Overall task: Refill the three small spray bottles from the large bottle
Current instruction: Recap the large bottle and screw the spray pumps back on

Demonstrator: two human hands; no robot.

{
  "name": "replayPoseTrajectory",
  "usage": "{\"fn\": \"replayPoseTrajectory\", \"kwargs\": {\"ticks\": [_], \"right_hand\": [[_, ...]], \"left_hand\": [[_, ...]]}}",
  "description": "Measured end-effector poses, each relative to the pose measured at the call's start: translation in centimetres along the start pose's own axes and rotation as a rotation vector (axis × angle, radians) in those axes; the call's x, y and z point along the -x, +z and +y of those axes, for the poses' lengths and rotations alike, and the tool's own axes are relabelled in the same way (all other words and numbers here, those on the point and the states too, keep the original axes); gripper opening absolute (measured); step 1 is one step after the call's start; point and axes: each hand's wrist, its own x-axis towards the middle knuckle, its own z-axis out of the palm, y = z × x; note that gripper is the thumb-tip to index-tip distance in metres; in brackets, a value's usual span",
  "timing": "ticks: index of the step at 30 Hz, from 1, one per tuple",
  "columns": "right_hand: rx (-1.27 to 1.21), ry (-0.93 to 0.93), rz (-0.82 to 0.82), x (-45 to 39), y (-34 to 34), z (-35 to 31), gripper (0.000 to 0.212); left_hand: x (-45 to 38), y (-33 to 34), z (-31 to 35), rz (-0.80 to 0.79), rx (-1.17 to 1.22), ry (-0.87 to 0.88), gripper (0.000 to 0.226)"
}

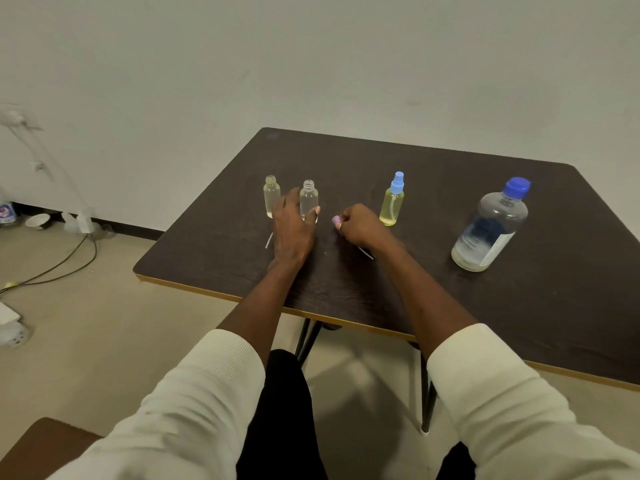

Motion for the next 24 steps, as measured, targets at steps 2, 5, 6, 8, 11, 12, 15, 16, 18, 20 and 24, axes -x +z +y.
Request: {"fn": "replayPoseTrajectory", "kwargs": {"ticks": [2,5,6,8,11,12,15,16,18,20,24], "right_hand": [[-0.033,0.007,0.005,0.6,-0.2,0.4,0.027],[-0.107,0.012,0.052,1.7,-0.7,1.0,0.020],[-0.133,0.023,0.064,2.1,-0.9,1.2,0.016],[-0.204,0.035,0.102,2.7,-1.3,1.5,0.012],[-0.408,-0.041,0.299,3.7,-2.1,0.9,0.007],[-0.498,-0.076,0.390,4.0,-2.6,0.4,0.009],[-0.660,-0.204,0.631,4.8,-4.2,-1.2,0.016],[-0.708,-0.259,0.683,5.1,-4.7,-1.7,0.018],[-0.807,-0.355,0.742,5.5,-5.5,-2.8,0.020],[-0.876,-0.414,0.744,5.8,-6.0,-3.7,0.022],[-0.917,-0.447,0.674,5.9,-5.8,-4.6,0.022]], "left_hand": [[0.2,0.0,0.2,-0.023,-0.014,0.015,0.040],[0.6,-0.2,0.7,-0.042,-0.008,0.026,0.039],[0.8,-0.3,0.8,-0.045,-0.007,0.035,0.039],[1.1,-0.4,1.1,-0.060,-0.020,0.062,0.040],[1.7,-0.5,1.4,-0.100,-0.034,0.112,0.042],[1.9,-0.6,1.6,-0.111,-0.034,0.132,0.043],[2.3,-0.7,1.8,-0.140,-0.030,0.163,0.046],[2.4,-0.8,1.9,-0.149,-0.026,0.164,0.046],[2.5,-0.9,2.0,-0.153,-0.012,0.169,0.046],[2.5,-0.9,2.0,-0.154,-0.003,0.170,0.047],[2.4,-0.9,2.0,-0.177,0.001,0.152,0.048]]}}
